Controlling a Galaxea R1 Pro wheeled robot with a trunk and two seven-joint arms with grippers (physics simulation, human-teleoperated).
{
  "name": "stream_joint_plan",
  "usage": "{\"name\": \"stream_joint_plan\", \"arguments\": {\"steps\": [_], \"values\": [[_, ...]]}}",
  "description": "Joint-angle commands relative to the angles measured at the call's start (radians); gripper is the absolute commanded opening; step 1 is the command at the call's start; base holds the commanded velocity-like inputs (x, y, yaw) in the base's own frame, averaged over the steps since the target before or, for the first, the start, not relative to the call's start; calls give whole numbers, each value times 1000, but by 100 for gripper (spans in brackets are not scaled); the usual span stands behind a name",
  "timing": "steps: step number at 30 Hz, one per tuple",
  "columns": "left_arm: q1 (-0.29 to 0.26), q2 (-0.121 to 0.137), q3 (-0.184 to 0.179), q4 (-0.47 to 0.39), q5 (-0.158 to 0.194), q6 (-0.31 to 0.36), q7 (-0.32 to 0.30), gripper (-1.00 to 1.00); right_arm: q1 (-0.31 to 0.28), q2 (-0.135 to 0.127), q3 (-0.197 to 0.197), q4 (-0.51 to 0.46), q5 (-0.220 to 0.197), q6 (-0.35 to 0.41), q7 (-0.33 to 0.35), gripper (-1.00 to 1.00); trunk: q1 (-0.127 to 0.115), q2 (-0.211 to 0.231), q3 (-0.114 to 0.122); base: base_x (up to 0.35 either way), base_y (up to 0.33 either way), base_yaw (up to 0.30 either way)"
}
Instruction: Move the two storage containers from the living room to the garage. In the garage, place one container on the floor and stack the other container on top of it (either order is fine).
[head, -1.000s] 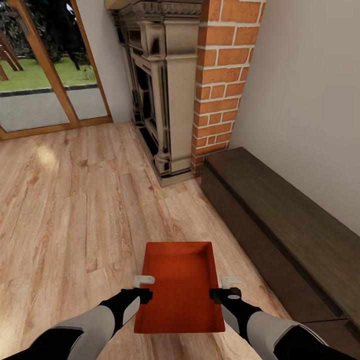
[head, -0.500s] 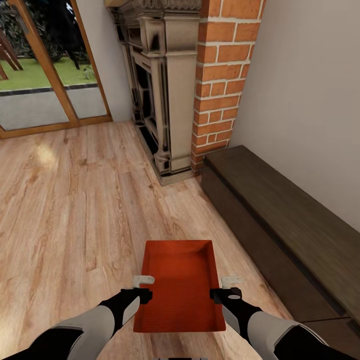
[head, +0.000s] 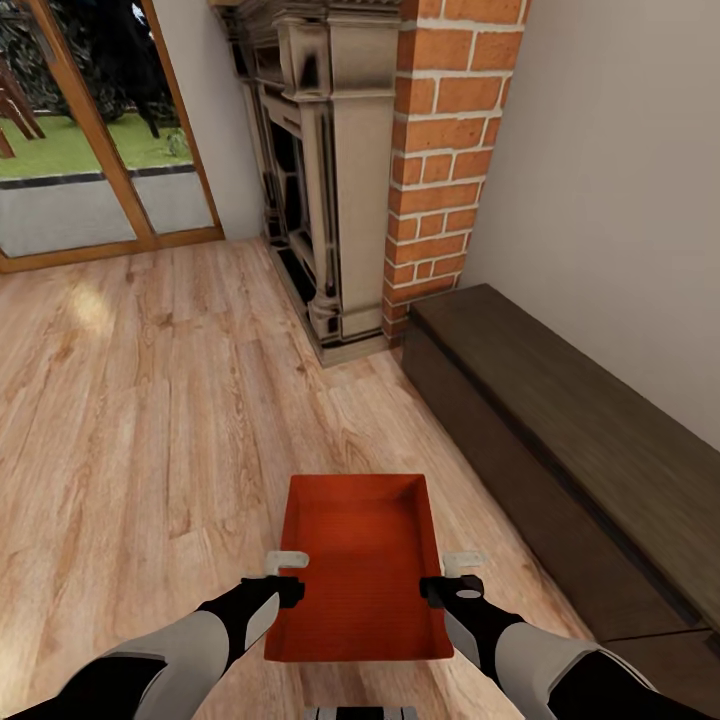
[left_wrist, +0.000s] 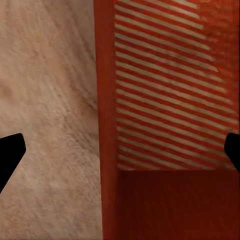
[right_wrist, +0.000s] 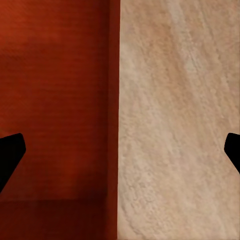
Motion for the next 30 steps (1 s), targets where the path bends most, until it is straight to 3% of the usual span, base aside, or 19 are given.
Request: {"name": "stream_joint_plan", "arguments": {"steps": [1, 5, 12, 18, 24, 30], "values": [[0, 0, -1, -2, 1, 6, 3, 100, 0, 0, 8, 1, -10, -4, -2, 100, 0, 0, -1, 0, 0, 0], [0, 0, -1, -2, 1, 6, 3, 100, 0, 1, 8, 1, -10, -3, -2, 100, 0, 0, -1, 0, 0, 0], [0, 1, -1, -2, 3, 6, 3, 100, 0, 1, 8, 1, -10, -4, -2, 100, 27, -49, -23, 0, 0, 0], [0, 3, 0, -2, 7, 6, 3, 100, 0, 0, 8, 1, -10, -4, -2, 100, 27, -49, -23, 0, 0, 0], [0, 27, 2, -3, 11, 6, 3, 100, 0, 0, 8, 1, -10, -5, -2, 100, 27, -49, -23, 0, 0, 0], [0, 33, 2, -4, 12, 6, 3, 100, 0, 0, 8, 1, -10, -5, -2, 100, 27, -49, -23, 0, 0, 0]]}}
